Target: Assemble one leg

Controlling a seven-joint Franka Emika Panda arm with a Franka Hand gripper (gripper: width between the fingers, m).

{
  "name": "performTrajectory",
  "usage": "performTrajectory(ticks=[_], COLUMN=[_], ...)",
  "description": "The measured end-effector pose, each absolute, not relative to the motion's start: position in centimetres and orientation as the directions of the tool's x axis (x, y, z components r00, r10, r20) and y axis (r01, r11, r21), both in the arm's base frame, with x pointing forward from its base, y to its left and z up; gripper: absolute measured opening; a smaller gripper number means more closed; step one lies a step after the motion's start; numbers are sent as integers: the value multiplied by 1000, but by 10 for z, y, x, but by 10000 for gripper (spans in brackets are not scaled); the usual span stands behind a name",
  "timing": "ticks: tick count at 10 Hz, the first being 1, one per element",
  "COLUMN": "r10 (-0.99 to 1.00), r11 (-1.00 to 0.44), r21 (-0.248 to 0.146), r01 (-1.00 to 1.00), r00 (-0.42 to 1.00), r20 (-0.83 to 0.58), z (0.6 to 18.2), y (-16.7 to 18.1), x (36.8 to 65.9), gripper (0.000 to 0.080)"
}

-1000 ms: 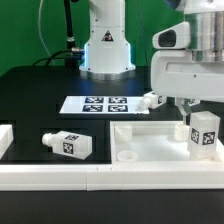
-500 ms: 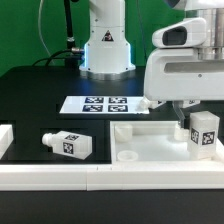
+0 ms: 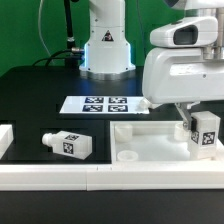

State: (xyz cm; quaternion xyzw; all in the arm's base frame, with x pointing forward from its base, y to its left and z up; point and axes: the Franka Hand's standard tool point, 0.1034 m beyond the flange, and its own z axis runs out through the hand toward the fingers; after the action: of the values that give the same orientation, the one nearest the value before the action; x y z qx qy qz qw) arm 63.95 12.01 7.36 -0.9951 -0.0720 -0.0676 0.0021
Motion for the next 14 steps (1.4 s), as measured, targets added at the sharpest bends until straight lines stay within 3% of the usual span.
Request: performTrajectory(ticks=[1, 2, 4, 5, 6, 9, 10, 14], r10=[139, 129, 72, -103, -314, -666, -636, -843], r11=[-990, -992, -997, -995, -949, -745, -771, -536], r21=[8, 7, -1, -30, -63, -124, -119, -143], r01=[140, 129, 73, -100, -308, -655, -625, -832], r00=[981, 982, 988, 985, 940, 743, 767, 537], r20=[135, 135, 139, 140, 129, 72, 91, 33], z=[74, 73, 73, 73, 73, 72, 72, 72], y=[117, 116, 116, 114, 112, 107, 108, 105], x=[640, 640, 640, 640, 640, 639, 641, 640], gripper=[358, 285, 285, 285, 285, 285, 285, 285])
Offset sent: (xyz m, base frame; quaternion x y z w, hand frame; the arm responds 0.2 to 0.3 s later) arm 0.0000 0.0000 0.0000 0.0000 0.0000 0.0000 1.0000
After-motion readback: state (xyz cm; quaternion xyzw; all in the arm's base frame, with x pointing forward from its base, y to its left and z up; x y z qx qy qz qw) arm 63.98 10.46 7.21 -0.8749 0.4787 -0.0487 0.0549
